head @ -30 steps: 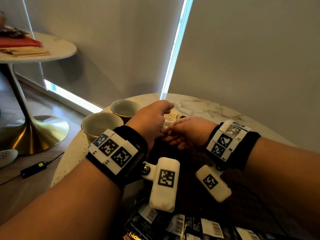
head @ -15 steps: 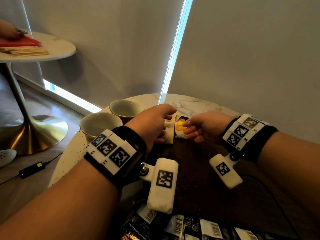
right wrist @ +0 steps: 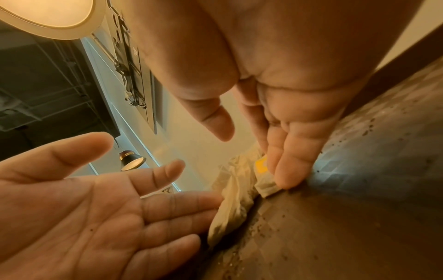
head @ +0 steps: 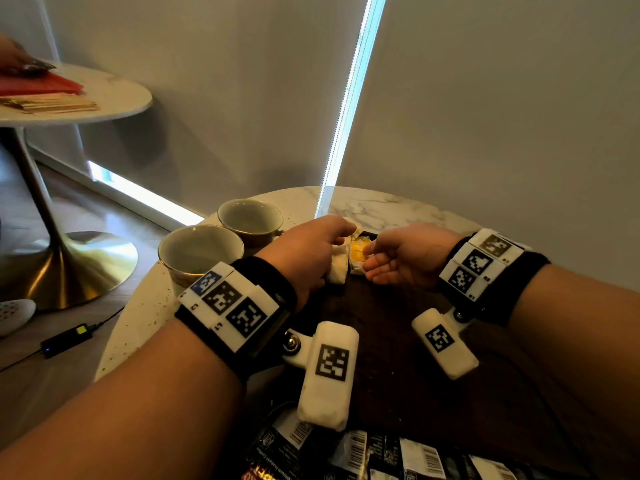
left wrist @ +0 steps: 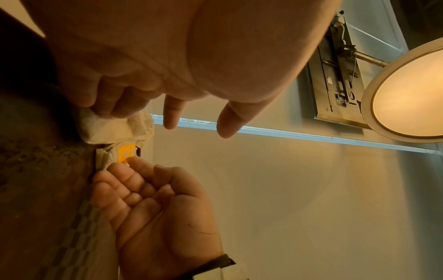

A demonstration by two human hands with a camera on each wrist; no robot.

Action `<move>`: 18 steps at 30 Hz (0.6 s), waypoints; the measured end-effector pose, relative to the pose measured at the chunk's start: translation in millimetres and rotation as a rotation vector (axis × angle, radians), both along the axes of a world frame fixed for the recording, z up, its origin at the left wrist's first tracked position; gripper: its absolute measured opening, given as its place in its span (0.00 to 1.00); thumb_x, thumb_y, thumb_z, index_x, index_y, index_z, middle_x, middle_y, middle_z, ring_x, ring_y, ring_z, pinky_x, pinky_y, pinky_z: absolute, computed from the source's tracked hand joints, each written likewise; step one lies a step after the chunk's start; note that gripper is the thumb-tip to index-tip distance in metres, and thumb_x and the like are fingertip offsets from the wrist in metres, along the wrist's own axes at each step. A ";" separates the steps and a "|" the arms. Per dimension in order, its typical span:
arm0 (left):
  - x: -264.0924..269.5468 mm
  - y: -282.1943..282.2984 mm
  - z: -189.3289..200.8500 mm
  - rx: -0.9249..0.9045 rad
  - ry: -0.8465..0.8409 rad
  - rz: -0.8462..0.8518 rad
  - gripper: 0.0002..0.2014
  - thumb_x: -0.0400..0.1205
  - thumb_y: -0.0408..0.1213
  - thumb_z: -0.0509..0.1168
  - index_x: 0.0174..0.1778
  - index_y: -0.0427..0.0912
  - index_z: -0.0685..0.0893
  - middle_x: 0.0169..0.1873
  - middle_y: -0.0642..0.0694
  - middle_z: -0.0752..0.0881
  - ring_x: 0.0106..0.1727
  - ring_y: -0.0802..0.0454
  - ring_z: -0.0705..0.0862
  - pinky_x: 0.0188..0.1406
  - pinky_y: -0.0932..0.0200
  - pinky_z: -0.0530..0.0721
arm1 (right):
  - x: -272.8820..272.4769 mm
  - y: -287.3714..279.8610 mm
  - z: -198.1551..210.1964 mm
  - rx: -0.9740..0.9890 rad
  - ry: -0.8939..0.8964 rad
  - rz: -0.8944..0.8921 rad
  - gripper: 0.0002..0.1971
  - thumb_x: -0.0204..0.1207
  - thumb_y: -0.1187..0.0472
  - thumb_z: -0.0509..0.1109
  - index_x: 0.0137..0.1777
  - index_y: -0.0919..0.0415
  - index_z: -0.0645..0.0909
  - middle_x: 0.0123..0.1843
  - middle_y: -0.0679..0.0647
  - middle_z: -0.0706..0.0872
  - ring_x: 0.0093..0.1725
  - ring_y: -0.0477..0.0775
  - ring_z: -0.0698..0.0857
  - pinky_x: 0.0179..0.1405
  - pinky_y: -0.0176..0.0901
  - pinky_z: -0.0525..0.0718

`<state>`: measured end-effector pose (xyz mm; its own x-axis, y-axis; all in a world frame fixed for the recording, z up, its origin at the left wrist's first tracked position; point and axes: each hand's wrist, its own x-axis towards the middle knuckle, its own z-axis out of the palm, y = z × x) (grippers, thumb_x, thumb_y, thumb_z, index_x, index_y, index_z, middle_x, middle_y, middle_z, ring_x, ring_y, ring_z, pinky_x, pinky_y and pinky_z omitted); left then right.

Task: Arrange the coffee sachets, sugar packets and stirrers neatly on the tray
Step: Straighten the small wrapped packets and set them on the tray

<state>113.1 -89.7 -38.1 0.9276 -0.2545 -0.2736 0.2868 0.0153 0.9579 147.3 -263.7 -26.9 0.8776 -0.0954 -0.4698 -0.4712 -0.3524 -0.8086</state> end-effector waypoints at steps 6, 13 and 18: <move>1.4 -0.2 -2.4 0.010 -0.016 -0.015 0.09 0.88 0.45 0.59 0.47 0.54 0.83 0.43 0.49 0.79 0.59 0.43 0.82 0.54 0.49 0.74 | 12.4 -4.1 5.1 -0.136 -0.168 -0.130 0.13 0.82 0.59 0.65 0.62 0.65 0.81 0.46 0.60 0.81 0.40 0.55 0.80 0.37 0.46 0.81; 1.6 -0.8 -5.7 -0.032 0.003 0.017 0.12 0.90 0.42 0.55 0.61 0.50 0.83 0.69 0.35 0.78 0.77 0.33 0.74 0.63 0.42 0.77 | 26.5 17.1 11.0 -0.187 -0.213 0.040 0.12 0.84 0.50 0.59 0.57 0.54 0.81 0.63 0.52 0.86 0.65 0.54 0.82 0.56 0.57 0.73; 4.7 0.9 -10.7 -0.013 -0.042 -0.005 0.17 0.91 0.37 0.51 0.72 0.46 0.79 0.73 0.30 0.75 0.77 0.31 0.73 0.61 0.44 0.77 | 31.4 27.4 9.5 -0.199 -0.139 0.071 0.25 0.83 0.44 0.58 0.60 0.65 0.85 0.57 0.60 0.89 0.59 0.58 0.83 0.46 0.50 0.73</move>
<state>117.8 -88.8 -48.8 0.9370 -0.2623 -0.2308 0.2462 0.0271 0.9688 178.7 -236.4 -17.4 0.9404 -0.1095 -0.3219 -0.3283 -0.5391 -0.7756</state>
